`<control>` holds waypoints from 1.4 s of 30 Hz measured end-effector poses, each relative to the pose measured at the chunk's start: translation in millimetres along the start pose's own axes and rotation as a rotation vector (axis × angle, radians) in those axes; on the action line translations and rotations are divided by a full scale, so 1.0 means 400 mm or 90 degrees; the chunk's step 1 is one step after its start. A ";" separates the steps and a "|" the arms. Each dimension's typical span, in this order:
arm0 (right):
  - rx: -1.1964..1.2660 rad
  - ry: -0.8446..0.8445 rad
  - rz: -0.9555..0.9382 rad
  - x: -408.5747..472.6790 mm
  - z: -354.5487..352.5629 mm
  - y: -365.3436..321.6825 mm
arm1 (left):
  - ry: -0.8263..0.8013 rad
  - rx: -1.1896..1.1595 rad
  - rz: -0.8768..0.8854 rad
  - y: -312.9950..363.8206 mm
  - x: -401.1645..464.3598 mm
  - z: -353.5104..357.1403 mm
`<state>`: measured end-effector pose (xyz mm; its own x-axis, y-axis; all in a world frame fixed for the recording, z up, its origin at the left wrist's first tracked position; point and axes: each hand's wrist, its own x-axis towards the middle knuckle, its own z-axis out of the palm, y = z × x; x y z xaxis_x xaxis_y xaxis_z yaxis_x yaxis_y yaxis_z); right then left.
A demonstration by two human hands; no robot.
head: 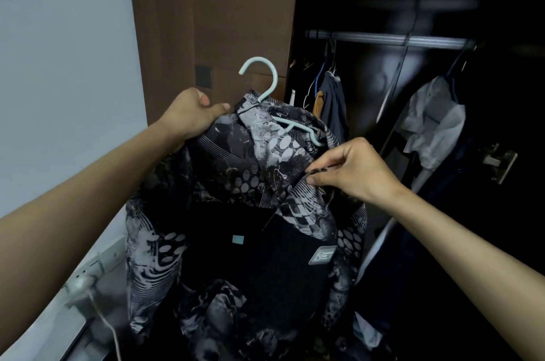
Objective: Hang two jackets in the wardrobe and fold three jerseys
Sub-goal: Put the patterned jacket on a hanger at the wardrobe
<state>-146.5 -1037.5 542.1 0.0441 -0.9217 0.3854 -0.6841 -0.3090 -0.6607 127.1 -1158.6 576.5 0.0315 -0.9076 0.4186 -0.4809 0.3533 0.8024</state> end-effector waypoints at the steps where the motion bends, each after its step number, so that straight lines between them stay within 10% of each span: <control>1: 0.021 -0.006 0.004 0.000 -0.002 -0.002 | 0.000 0.000 0.001 0.003 -0.001 -0.001; 18: 0.043 -0.057 0.039 0.025 0.004 0.008 | -0.020 0.017 0.014 -0.004 -0.001 -0.001; 25: 0.076 -0.334 0.077 0.021 -0.022 -0.035 | -0.059 -0.016 0.015 -0.041 -0.001 0.003; 30: -0.152 0.071 -0.076 0.087 -0.011 -0.043 | -0.077 0.029 0.078 -0.031 -0.050 -0.015; 34: 0.014 -0.120 -0.067 0.125 0.063 -0.076 | -0.102 0.045 0.109 -0.035 -0.106 -0.091; 42: 0.208 -0.168 -0.274 0.143 0.186 -0.209 | -0.239 0.026 0.121 -0.056 -0.250 -0.265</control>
<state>-32.7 -1081.8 571.6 0.4749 -0.7119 0.5173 -0.3076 -0.6850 -0.6604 227.7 -1051.7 561.9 -0.3786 -0.8492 0.3682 -0.4819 0.5204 0.7049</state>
